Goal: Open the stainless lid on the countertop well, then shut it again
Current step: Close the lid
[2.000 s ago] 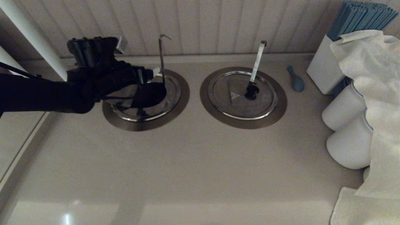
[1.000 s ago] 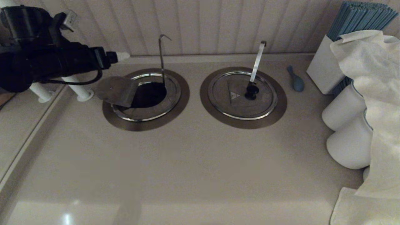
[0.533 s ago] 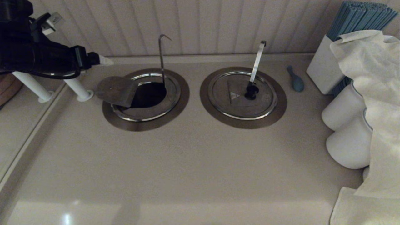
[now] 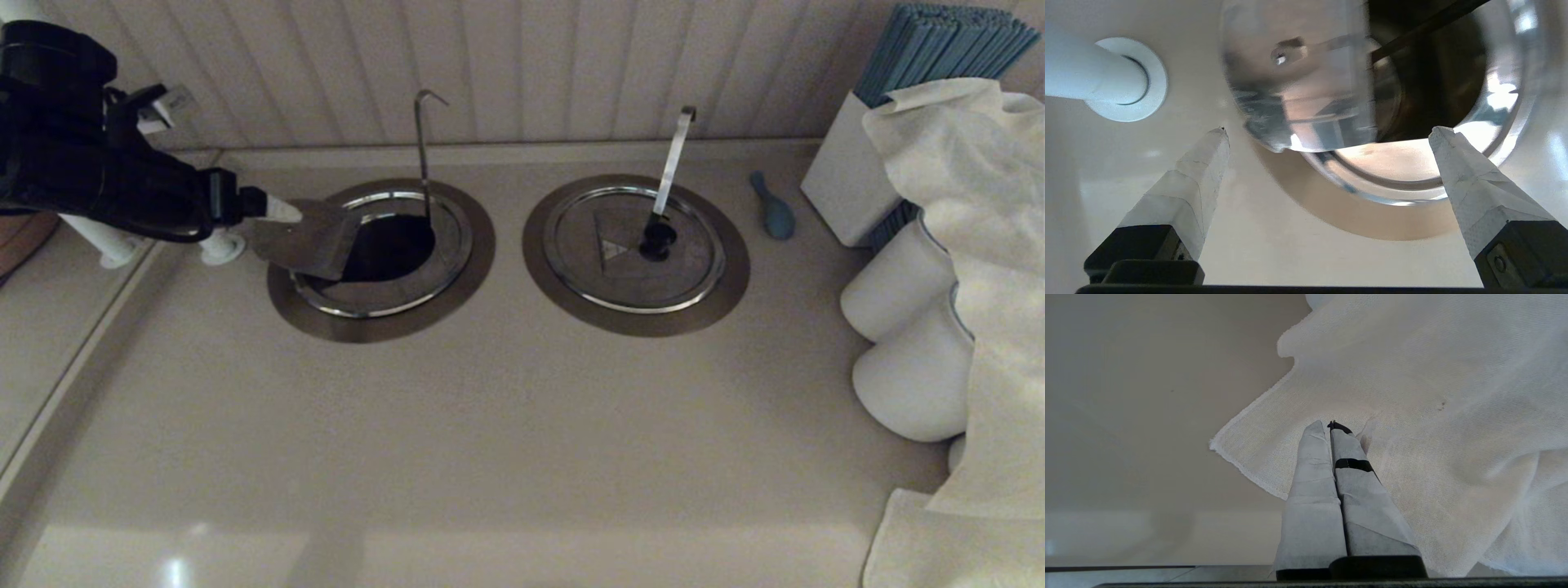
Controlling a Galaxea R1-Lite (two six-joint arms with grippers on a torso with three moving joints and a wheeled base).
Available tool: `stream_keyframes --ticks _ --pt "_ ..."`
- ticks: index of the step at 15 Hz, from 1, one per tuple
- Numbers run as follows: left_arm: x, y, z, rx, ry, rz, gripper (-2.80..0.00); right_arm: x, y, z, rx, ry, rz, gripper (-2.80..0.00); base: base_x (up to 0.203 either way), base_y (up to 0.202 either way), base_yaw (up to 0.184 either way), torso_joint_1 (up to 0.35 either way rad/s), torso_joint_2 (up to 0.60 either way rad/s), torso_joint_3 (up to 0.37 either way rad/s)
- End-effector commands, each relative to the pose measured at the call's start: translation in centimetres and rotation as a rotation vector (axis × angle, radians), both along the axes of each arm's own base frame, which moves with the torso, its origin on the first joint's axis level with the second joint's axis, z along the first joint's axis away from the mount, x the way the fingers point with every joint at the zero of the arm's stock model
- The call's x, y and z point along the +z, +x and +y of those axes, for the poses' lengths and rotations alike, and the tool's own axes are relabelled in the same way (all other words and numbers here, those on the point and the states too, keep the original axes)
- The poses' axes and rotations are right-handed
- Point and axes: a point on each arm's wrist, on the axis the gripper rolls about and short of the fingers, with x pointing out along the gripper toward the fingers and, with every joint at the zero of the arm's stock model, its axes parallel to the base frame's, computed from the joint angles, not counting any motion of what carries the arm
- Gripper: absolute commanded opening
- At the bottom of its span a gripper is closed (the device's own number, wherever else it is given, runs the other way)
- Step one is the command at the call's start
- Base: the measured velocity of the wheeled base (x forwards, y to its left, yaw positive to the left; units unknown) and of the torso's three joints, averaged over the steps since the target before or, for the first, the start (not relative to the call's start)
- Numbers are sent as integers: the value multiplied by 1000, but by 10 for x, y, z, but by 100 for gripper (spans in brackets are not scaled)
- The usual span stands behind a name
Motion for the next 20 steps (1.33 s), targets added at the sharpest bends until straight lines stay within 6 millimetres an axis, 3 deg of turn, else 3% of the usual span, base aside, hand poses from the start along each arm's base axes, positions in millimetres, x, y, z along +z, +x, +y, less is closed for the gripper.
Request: stream_keyframes --ticks 1,12,20 --pt "-10 7 4 7 8 33 0 0 0 0 0 -1 0 -280 0 0 0 0 0 0" --pt "-37 34 11 16 -2 93 0 0 0 0 2 -1 0 -280 0 0 0 0 0 0" --pt "-36 39 10 13 -23 85 0 0 0 0 0 -1 0 -280 0 0 0 0 0 0"
